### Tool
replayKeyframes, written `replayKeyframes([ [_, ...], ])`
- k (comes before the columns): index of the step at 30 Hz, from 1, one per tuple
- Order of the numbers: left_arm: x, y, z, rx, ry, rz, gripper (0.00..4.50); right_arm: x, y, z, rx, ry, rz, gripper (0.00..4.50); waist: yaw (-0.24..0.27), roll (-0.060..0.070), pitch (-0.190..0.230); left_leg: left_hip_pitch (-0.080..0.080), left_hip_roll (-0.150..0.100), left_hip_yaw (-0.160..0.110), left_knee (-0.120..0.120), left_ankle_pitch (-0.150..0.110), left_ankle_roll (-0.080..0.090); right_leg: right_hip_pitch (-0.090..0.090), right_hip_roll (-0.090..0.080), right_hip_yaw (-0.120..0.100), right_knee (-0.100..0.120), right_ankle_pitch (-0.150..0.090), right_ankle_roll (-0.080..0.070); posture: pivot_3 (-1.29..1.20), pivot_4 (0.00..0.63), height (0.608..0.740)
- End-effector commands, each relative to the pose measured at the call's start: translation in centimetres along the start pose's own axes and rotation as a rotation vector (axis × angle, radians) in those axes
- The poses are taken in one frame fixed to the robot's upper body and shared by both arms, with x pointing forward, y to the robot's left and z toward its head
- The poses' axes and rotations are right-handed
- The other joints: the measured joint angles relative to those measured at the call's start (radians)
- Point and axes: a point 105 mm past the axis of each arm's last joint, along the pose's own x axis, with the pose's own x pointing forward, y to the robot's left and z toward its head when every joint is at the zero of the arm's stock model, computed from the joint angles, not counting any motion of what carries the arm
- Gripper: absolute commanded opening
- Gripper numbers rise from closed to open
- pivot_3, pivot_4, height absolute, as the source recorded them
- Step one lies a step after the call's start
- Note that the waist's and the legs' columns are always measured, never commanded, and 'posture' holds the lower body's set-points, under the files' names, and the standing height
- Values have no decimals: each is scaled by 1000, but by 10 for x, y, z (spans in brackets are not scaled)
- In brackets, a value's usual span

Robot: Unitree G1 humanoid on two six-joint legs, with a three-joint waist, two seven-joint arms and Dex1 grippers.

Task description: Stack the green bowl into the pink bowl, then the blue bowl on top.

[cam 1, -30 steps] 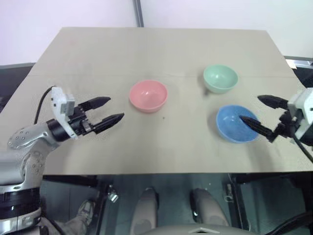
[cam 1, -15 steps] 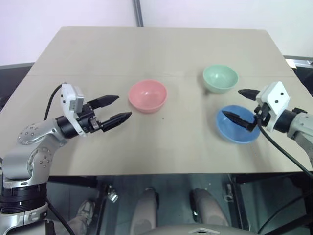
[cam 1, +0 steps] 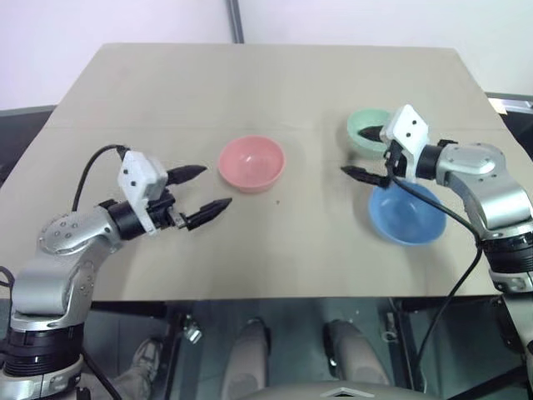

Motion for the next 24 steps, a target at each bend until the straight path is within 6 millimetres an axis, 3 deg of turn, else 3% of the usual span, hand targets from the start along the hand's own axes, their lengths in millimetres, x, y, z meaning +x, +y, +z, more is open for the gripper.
replayKeyframes([
  [1,18,-7,26,262,124,-58,4447,-17,25,30,-39,-118,99,4500,6,0,0,-1,0,-1,0,0,0,0,0,-2,0,0,0,0,150,740],
  [5,45,1,28,399,251,-132,4447,-29,39,33,-45,-86,86,4500,13,1,0,-1,-2,0,3,0,0,0,0,0,1,0,0,0,150,740],
  [13,88,1,0,533,507,-272,4447,-47,48,34,-76,-35,-67,4500,-10,1,1,1,-1,0,3,0,0,2,1,1,1,0,0,0,150,740],
  [16,96,-2,-3,562,511,-314,3652,-51,52,33,-74,-14,-116,4500,-14,1,1,1,-1,0,3,0,0,1,1,1,1,0,0,0,150,740],
  [18,100,-4,-3,573,510,-336,2561,-56,55,32,-69,-1,-148,4500,-13,1,1,0,-1,0,2,0,0,0,1,1,2,0,0,0,150,740],
  [24,98,-13,6,585,474,-441,208,-63,57,30,-57,19,-203,4500,-11,1,1,-2,-1,0,4,0,0,-1,0,1,2,0,0,0,150,740],
])
